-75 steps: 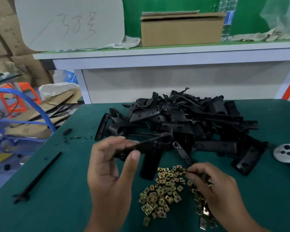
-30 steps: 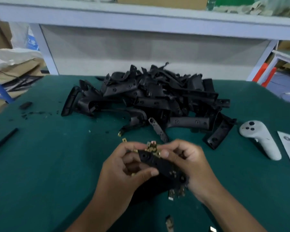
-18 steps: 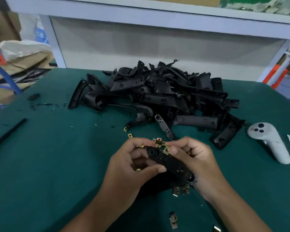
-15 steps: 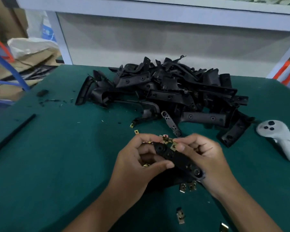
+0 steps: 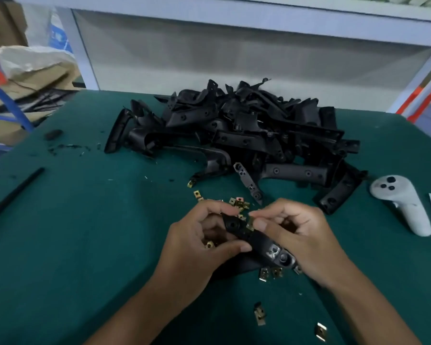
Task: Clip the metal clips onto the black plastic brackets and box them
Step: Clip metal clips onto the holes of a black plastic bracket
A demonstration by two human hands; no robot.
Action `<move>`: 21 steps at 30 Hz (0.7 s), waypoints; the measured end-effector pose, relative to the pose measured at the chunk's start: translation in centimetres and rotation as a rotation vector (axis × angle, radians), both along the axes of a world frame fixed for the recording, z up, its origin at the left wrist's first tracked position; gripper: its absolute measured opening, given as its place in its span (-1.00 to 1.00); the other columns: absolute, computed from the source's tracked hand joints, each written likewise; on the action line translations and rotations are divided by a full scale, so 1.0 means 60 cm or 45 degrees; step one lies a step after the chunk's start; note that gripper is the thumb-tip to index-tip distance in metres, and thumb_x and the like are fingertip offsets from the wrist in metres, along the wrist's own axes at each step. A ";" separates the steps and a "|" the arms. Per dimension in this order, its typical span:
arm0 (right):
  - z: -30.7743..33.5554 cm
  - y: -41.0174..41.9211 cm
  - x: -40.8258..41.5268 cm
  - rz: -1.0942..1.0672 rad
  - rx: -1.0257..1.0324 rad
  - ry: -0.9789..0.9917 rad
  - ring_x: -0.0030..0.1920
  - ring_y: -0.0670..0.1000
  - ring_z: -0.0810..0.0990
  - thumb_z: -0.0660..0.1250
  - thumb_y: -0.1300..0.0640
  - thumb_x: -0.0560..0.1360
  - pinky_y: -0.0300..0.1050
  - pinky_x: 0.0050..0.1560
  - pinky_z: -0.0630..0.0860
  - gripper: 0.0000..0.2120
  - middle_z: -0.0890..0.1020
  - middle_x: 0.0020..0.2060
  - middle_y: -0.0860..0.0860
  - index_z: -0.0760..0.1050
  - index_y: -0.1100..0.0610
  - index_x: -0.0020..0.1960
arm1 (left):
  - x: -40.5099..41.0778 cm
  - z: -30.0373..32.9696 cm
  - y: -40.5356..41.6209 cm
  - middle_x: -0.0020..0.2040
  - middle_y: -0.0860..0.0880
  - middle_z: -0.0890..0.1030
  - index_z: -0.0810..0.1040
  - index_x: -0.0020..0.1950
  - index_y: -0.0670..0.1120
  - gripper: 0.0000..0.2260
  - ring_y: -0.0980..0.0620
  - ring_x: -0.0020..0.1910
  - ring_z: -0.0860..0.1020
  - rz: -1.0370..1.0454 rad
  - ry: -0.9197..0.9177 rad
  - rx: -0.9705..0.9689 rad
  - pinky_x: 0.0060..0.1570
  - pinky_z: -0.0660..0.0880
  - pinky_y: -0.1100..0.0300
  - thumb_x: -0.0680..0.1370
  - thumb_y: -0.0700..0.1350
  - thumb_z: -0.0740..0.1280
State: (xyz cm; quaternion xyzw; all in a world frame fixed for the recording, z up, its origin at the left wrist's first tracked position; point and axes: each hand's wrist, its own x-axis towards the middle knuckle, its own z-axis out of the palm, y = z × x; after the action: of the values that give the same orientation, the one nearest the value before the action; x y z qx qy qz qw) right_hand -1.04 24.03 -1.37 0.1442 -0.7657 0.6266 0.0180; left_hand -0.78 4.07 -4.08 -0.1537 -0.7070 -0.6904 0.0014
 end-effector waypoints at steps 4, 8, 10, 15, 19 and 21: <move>0.000 0.004 0.002 0.052 0.011 -0.060 -0.19 -0.26 0.66 0.44 0.00 0.47 -0.45 -0.17 0.49 -0.84 0.74 -0.21 -0.15 0.71 0.01 -0.01 | 0.004 -0.002 -0.003 -0.17 0.15 0.72 0.58 0.05 0.26 -0.65 0.17 -0.13 0.70 0.032 0.067 -0.096 -0.09 0.55 0.38 0.33 0.07 0.58; -0.009 0.004 0.003 0.050 -0.037 -0.094 0.00 -0.09 0.70 0.47 -0.05 0.49 -0.31 -0.01 0.54 -0.79 0.75 -0.05 -0.05 0.72 0.02 0.05 | 0.003 -0.014 -0.002 -0.10 0.10 0.73 0.60 0.05 0.24 -0.65 0.09 -0.13 0.71 0.113 0.034 -0.073 -0.05 0.62 0.16 0.32 0.05 0.58; -0.016 0.001 0.003 0.049 0.013 -0.061 0.03 -0.04 0.69 0.43 -0.10 0.49 -0.26 0.02 0.54 -0.80 0.72 -0.02 -0.05 0.73 -0.06 0.04 | 0.002 -0.013 -0.003 -0.03 0.16 0.72 0.60 0.06 0.25 -0.65 0.13 -0.12 0.71 0.143 0.065 -0.114 -0.10 0.63 0.27 0.32 0.09 0.57; -0.027 -0.004 -0.002 0.092 0.036 -0.051 0.07 0.01 0.65 0.34 -0.21 0.54 -0.18 0.08 0.55 -0.75 0.67 0.00 -0.06 0.72 -0.14 0.07 | -0.001 -0.019 -0.004 0.04 0.16 0.71 0.61 0.06 0.22 -0.65 0.08 -0.10 0.72 0.155 0.078 -0.097 -0.08 0.66 0.19 0.33 0.04 0.58; -0.033 0.011 -0.015 -0.062 0.167 0.051 0.13 -0.07 0.63 0.22 -0.15 0.64 -0.35 0.12 0.47 -0.69 0.67 0.02 -0.12 0.71 -0.09 0.12 | -0.005 -0.020 -0.004 0.05 0.22 0.71 0.54 0.09 0.26 -0.61 0.18 0.02 0.69 0.244 0.168 -0.174 0.00 0.57 0.36 0.42 -0.09 0.59; -0.043 0.021 -0.024 -0.264 0.522 0.162 0.12 -0.11 0.58 0.28 -0.09 0.63 -0.25 0.13 0.46 -0.75 0.65 0.02 -0.20 0.66 -0.09 0.22 | -0.008 -0.019 -0.006 0.07 0.24 0.70 0.48 0.11 0.27 -0.64 0.21 0.09 0.66 0.309 0.200 -0.176 0.01 0.57 0.35 0.45 0.00 0.55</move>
State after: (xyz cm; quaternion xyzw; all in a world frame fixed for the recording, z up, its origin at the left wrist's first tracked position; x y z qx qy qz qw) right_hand -2.47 25.30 -3.94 0.1045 -0.8849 0.4426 0.1011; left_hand -1.24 3.68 -5.20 -0.1203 -0.7640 -0.6206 0.1295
